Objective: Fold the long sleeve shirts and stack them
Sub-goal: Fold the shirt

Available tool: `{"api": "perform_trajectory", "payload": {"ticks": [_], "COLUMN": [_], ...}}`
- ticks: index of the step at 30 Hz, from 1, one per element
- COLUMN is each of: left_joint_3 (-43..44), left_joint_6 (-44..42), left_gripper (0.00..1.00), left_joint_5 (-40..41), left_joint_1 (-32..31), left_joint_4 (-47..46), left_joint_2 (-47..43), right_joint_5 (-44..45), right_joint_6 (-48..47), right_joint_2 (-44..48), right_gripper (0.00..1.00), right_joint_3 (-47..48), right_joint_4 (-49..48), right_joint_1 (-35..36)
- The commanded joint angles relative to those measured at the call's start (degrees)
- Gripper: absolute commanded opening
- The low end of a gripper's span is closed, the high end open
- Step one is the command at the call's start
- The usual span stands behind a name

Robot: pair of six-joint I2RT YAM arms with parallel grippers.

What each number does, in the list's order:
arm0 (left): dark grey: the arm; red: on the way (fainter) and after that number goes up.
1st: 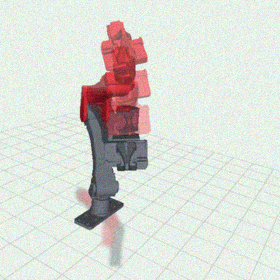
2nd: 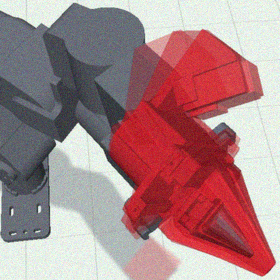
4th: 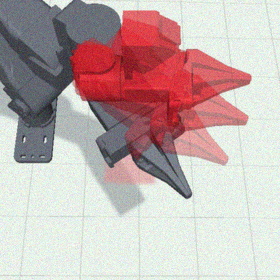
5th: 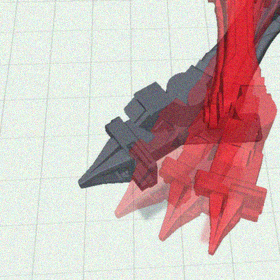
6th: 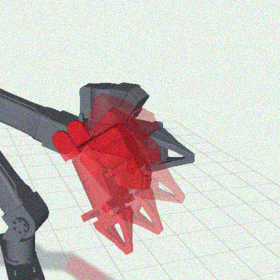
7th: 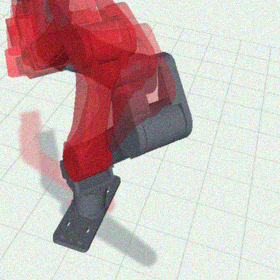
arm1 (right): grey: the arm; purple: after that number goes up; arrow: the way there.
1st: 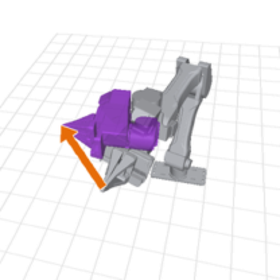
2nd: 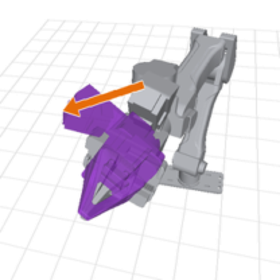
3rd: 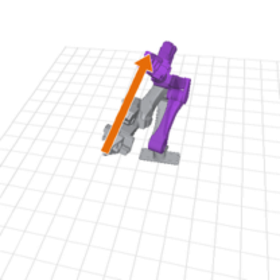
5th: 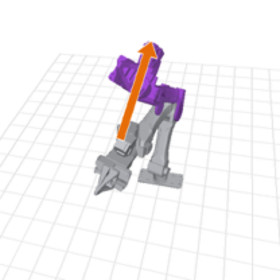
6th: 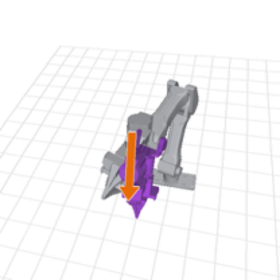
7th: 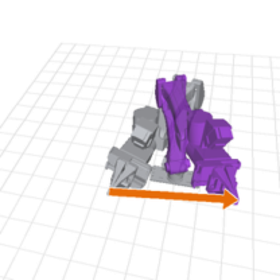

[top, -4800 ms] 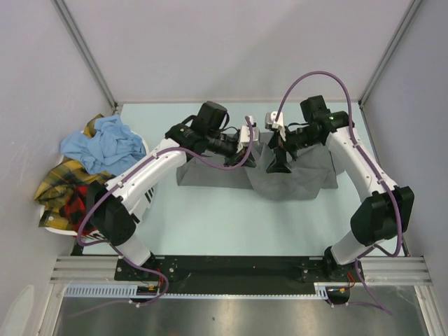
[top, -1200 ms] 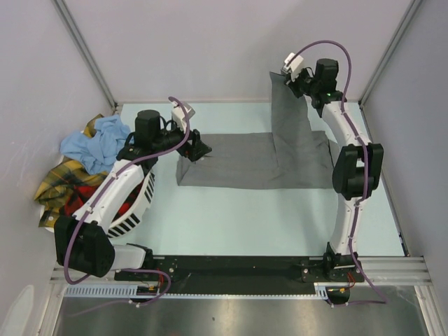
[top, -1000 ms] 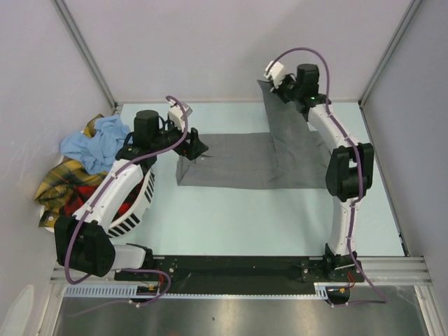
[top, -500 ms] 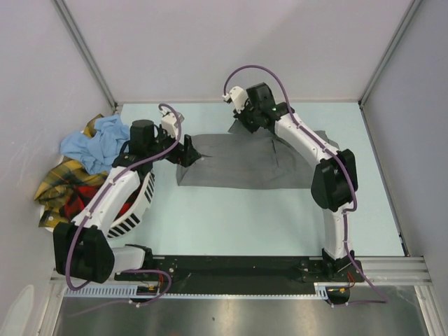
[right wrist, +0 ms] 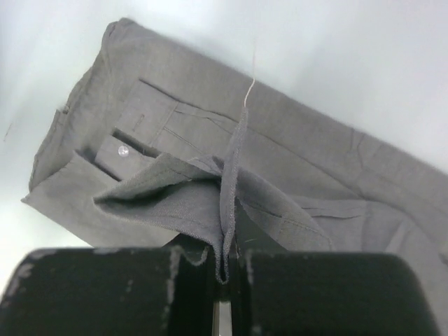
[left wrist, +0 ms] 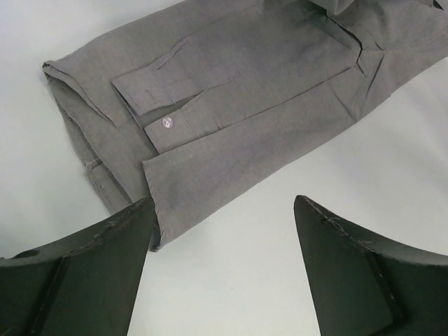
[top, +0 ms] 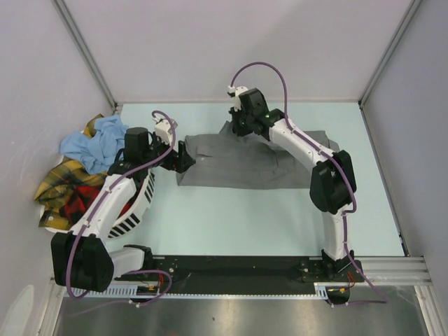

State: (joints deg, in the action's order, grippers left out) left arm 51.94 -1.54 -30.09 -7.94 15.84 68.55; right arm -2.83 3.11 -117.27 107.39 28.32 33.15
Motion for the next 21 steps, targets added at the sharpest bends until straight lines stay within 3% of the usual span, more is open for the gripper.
{"api": "perform_trajectory", "payload": {"ticks": [1, 5, 8, 9, 10, 12, 15, 18, 19, 20, 21], "left_joint_3": [-0.53, -0.53, -0.79, -0.88, -0.79, -0.44, 2.45, 6.83, 8.16, 9.57, 12.28], "left_joint_6": [-0.66, -0.39, 0.31, 0.57, 0.57, 0.31, -1.79, -5.39, -6.88, -10.38, -12.15], "left_gripper": [0.86, 0.86, 0.86, 0.86, 0.86, 0.86, 0.86, 0.84, 0.84, 0.84, 0.84], "left_joint_5": [-0.15, -0.32, -0.76, -0.76, -0.94, -1.29, -2.52, -2.87, -3.05, -2.96, -2.44], "left_joint_1": [0.74, 1.09, 1.44, 1.44, 1.53, 1.44, 1.53, 1.09, 0.22, -0.40, -1.19], "left_joint_4": [-0.45, -0.89, -2.30, -3.00, -3.18, -3.44, -3.44, -1.44, -0.20, 1.03, 3.74], "left_joint_2": [-1.85, -0.44, 0.61, 0.88, 1.58, 2.46, 5.09, 9.92, 11.67, 14.82, 16.77], "right_joint_5": [2.74, 4.24, 1.79, 0.64, -1.11, -8.11, -14.72, -21.57, -22.73, -23.53, -22.32], "right_joint_6": [7.61, 7.60, 7.26, 7.17, 6.65, 3.33, -1.77, -6.34, -7.58, -8.90, -10.31], "right_joint_2": [5.30, 4.60, 3.81, 3.89, 4.68, 6.35, 10.30, 13.56, 14.00, 13.74, 13.30], "right_gripper": [0.04, 0.06, 0.29, 0.44, 0.52, 0.70, 0.84, 0.82, 0.79, 0.67, 0.62], "right_joint_3": [-5.16, -9.13, -10.97, -11.41, -11.85, -12.82, -12.04, -12.12, -12.47, -12.65, -12.82], "right_joint_4": [-11.69, -13.64, -13.20, -12.94, -12.41, -9.52, -1.27, 6.91, 10.15, 11.83, 13.50], "right_joint_1": [1.74, 3.68, 3.77, 3.59, 3.24, 1.15, -4.46, -13.41, -15.55, -17.22, -19.06]}}
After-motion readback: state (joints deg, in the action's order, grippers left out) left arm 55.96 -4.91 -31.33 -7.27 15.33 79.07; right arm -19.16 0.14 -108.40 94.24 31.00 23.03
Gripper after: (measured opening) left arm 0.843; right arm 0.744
